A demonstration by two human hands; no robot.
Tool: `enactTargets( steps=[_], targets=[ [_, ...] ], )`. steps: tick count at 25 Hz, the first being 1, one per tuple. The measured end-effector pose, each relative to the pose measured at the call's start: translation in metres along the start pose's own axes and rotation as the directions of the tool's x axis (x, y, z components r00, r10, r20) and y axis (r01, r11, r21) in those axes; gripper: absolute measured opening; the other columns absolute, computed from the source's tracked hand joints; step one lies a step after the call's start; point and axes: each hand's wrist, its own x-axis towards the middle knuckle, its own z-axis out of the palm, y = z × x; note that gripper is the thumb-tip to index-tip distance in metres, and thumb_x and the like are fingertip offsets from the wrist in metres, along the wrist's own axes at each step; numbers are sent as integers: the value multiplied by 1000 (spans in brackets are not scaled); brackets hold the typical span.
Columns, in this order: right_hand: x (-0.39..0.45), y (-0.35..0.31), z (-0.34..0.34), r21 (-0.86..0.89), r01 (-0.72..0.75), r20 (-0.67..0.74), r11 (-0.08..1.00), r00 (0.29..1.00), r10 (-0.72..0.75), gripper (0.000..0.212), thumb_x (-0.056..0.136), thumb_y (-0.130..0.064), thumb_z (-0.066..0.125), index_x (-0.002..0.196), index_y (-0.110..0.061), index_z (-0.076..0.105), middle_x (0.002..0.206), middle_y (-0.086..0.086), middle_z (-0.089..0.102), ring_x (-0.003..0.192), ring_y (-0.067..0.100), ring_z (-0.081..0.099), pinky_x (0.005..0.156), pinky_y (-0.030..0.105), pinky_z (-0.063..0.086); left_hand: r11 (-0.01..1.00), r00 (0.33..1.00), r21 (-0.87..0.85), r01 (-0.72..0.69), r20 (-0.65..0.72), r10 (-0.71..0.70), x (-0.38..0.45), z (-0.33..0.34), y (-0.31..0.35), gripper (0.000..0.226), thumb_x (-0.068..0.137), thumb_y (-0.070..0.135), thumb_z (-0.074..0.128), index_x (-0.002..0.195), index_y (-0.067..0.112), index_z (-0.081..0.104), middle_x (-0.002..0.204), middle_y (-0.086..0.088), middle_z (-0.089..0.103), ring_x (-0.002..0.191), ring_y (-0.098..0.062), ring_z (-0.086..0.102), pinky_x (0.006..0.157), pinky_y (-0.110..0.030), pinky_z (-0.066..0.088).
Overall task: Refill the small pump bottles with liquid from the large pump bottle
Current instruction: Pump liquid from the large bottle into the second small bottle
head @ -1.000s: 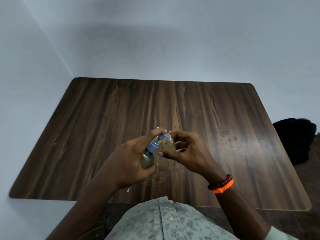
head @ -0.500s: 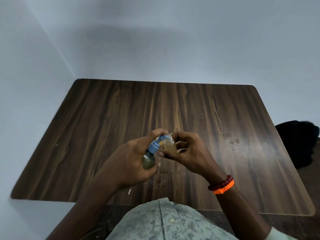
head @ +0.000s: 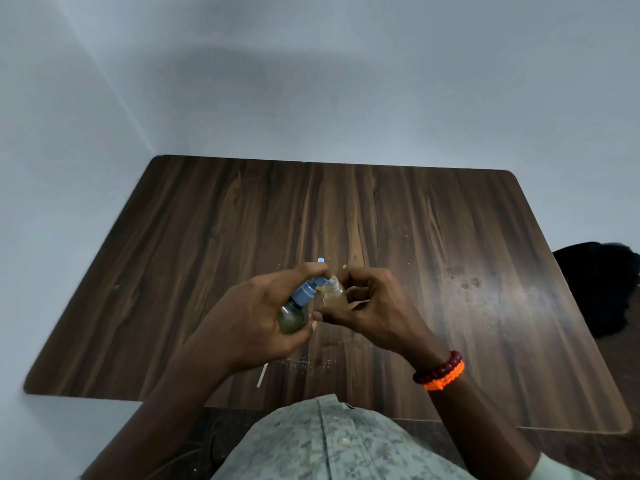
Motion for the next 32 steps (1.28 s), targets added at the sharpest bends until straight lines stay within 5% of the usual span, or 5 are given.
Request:
enactTargets(
  steps=[5,15,19,24,32],
  targets=[
    [2,-3,-3,17,36,-13,999,999,-36,28,82,-27,87,104,-27,69,104,0,76,89,14,76,73,26,64,986,999,-161,32,24,-29,-10,4,-2,91,86,42,77,157,50,21,134,15,62,98,-3,72,86,-29,63],
    [5,-3,4,27,-20,-45,999,999,21,34,80,-29,89,106,-13,74,104,0,77,91,12,76,78,29,65,944,999,-330,3,-39,-17,-24,12,-37,106,83,32,81,164,35,13,118,16,59,107,-12,68,102,-12,48],
    [5,-7,17,68,-40,-109,997,993,47,39,79,-31,87,106,-7,74,105,8,77,93,19,76,82,39,65,947,989,-321,-15,-145,-34,-28,21,-71,101,77,40,84,159,15,29,133,28,51,121,14,57,105,1,36],
    [-6,-1,36,93,-92,-172,991,979,107,34,78,-23,90,104,-8,75,100,4,78,91,17,77,81,39,66,856,937,-472,210,-151,-314,-30,47,-122,102,68,14,97,153,21,40,113,5,71,105,1,69,93,-4,48],
    [-27,9,56,257,-106,-284,961,942,180,39,74,-33,88,106,-15,76,107,0,80,101,15,78,89,30,65,798,824,-434,419,-187,-534,-4,74,-174,96,69,8,96,150,16,43,138,-4,61,124,-17,59,105,-26,42]
  ],
)
